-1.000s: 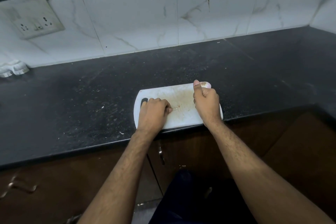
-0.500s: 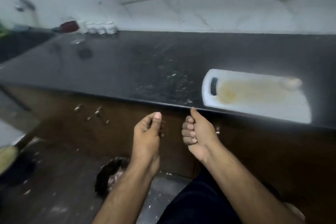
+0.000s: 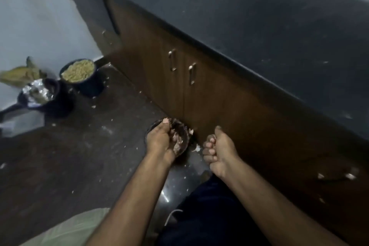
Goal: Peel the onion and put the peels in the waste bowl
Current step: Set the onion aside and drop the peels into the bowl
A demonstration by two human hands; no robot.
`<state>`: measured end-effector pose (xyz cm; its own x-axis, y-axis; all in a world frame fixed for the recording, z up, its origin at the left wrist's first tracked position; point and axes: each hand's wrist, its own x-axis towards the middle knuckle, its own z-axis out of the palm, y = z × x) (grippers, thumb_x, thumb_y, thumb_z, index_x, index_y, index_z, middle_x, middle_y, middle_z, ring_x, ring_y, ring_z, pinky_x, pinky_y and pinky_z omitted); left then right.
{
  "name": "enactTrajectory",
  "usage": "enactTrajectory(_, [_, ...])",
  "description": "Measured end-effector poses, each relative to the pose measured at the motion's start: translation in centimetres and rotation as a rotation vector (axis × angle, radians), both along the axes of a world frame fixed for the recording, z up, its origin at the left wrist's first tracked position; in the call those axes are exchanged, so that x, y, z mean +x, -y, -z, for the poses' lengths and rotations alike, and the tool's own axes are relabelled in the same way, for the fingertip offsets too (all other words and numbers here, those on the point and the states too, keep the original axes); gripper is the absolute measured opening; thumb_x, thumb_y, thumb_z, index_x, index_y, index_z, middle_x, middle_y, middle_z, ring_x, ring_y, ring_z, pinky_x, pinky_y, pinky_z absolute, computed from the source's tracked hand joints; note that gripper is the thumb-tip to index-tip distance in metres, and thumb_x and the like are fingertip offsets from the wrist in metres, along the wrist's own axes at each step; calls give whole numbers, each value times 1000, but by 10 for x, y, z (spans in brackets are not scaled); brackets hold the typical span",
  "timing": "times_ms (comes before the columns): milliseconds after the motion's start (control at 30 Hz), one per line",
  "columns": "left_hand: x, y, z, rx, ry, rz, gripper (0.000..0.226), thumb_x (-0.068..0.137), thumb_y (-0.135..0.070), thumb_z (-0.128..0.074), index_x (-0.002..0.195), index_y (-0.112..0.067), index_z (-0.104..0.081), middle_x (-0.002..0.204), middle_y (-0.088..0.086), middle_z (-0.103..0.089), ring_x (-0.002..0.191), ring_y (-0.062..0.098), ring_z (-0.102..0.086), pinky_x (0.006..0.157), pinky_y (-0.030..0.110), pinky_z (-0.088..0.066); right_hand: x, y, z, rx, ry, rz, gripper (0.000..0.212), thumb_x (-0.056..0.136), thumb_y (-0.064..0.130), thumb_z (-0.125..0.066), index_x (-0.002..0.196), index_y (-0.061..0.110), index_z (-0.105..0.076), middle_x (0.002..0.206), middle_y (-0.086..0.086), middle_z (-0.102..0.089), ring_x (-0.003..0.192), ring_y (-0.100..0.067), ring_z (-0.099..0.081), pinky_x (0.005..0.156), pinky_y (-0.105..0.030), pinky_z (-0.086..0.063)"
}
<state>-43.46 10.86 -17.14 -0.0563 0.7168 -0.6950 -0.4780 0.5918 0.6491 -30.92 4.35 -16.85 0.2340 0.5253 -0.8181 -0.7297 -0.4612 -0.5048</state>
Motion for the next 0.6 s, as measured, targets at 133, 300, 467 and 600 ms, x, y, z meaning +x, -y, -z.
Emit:
enactTrajectory(133, [-17, -31, 47, -164, -58, -95, 34, 112, -10, -49, 80, -13, -56, 38, -8, -55, 28, 1, -50, 45, 12, -46, -23, -50, 52, -118, -84, -52, 36, 109, 23, -47, 73, 15, -48, 62, 1, -44, 35, -3, -35, 29, -14, -19])
enactTrajectory(300, [-7, -64, 103, -298, -27, -183, 33, 113, -14, -50, 81, -14, -58, 44, -6, -57, 30, 2, -51, 33, 15, -43, -39, -105, 98, -227, -141, 21, 23, 107, 15, -50, 88, 8, -62, 61, -2, -65, 49, -8, -54, 37, -15, -43])
enactTrajectory(467, [5, -88, 137, -412, -30, -245, 35, 115, -14, -43, 86, -15, -62, 52, -5, -66, 36, 3, -59, 38, 15, -47, -38, -152, 130, -238, -196, 16, 46, 109, 26, -33, 119, -3, -68, 82, -15, -71, 69, -23, -61, 60, -29, -49])
enactTrajectory(600, [13, -105, 147, -396, 29, -260, 54, 117, -41, -34, 138, -1, -62, 115, 11, -75, 96, 24, -74, 85, 27, -56, -29, -177, 152, -282, -172, -62, 53, 108, 44, -36, 124, 2, -63, 109, -19, -66, 90, -29, -62, 88, -42, -52])
